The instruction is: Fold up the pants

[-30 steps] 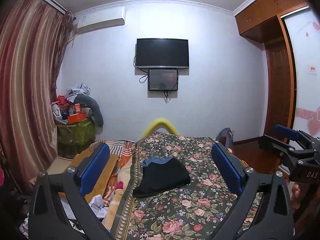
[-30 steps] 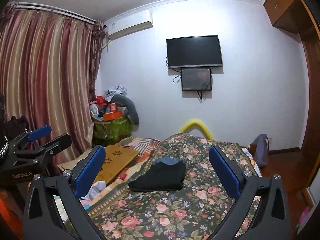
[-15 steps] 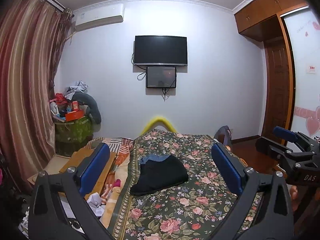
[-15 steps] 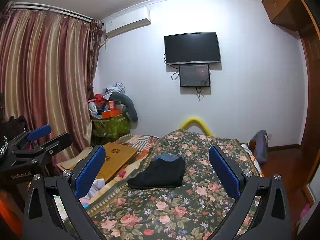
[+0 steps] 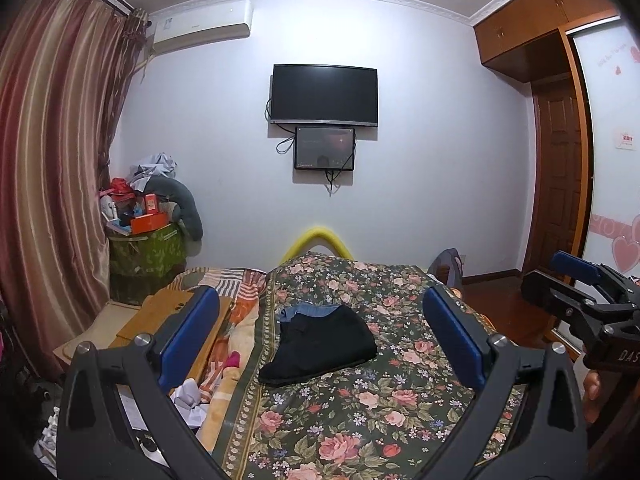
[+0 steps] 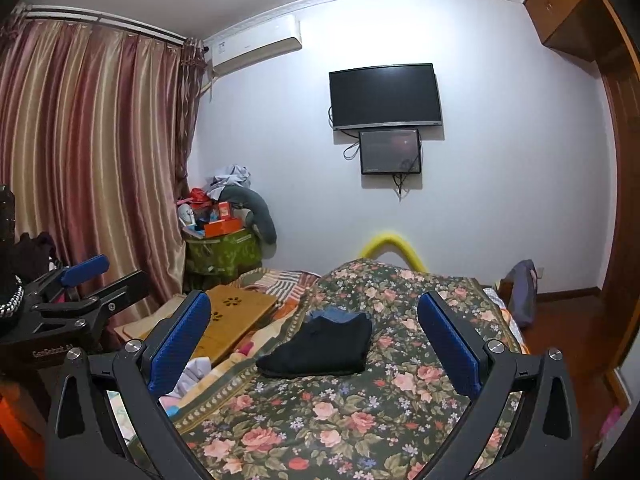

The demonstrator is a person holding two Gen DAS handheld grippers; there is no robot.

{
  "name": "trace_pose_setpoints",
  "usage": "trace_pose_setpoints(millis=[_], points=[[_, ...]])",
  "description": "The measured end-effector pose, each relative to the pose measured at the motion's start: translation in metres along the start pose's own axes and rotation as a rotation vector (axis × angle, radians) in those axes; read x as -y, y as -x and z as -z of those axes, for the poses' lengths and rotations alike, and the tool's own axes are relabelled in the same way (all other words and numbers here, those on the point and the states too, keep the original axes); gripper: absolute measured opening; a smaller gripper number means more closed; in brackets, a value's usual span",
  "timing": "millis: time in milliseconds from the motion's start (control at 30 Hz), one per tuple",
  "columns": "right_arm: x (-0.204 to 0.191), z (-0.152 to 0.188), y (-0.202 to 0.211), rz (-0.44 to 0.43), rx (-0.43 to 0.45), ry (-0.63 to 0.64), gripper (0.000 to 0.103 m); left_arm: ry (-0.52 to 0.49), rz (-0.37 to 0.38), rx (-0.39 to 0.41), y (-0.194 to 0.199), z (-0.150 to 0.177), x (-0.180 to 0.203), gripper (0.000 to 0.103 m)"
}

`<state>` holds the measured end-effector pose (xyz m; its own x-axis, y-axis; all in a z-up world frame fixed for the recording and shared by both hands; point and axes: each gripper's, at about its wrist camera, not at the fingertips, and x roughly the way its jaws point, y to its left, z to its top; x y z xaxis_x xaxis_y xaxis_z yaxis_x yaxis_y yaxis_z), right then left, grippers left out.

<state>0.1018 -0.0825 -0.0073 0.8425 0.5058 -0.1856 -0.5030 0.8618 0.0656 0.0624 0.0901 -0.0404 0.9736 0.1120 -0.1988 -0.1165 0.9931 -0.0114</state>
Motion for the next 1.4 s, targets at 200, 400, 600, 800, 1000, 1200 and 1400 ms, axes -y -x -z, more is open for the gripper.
trace_pose_setpoints(millis=[200,400,600,800,1000,1200,1400], points=[[0.0006,-0.0004,0.0001,-0.003,-0.001,-0.001,0.103,-0.006,0.003,0.003,0.0013,0.0004,0.0021,0.103],[-0.0002,-0.0016,0.0004,-0.005,0.002,-0.008,0.103,-0.011,0.009,0.008,0.0045,0.0014,0.0029,0.103],[-0.0016,-0.0007,0.0015,-0.004,0.009,-0.010,0.103,-0.010,0.018,0.011,0.0059,-0.0009,0.0041,0.103],[-0.0012,-0.0014,0.0026,-0.003,0.015,-0.014,0.103,-0.010,0.023,0.016,0.0078,-0.0018,0.0030,0.103],[-0.0015,-0.0005,0.0022,-0.005,0.015,-0.015,0.103,-0.016,0.035,0.009,0.0066,-0.0018,0.0064,0.103],[-0.0011,-0.0001,0.0023,-0.007,0.013,-0.019,0.103,-0.014,0.039,0.004,0.0060,-0.0003,0.0065,0.103],[-0.0035,0.0013,0.0008,-0.011,0.008,-0.023,0.103,-0.022,0.052,-0.004,0.0052,0.0002,0.0086,0.103]])
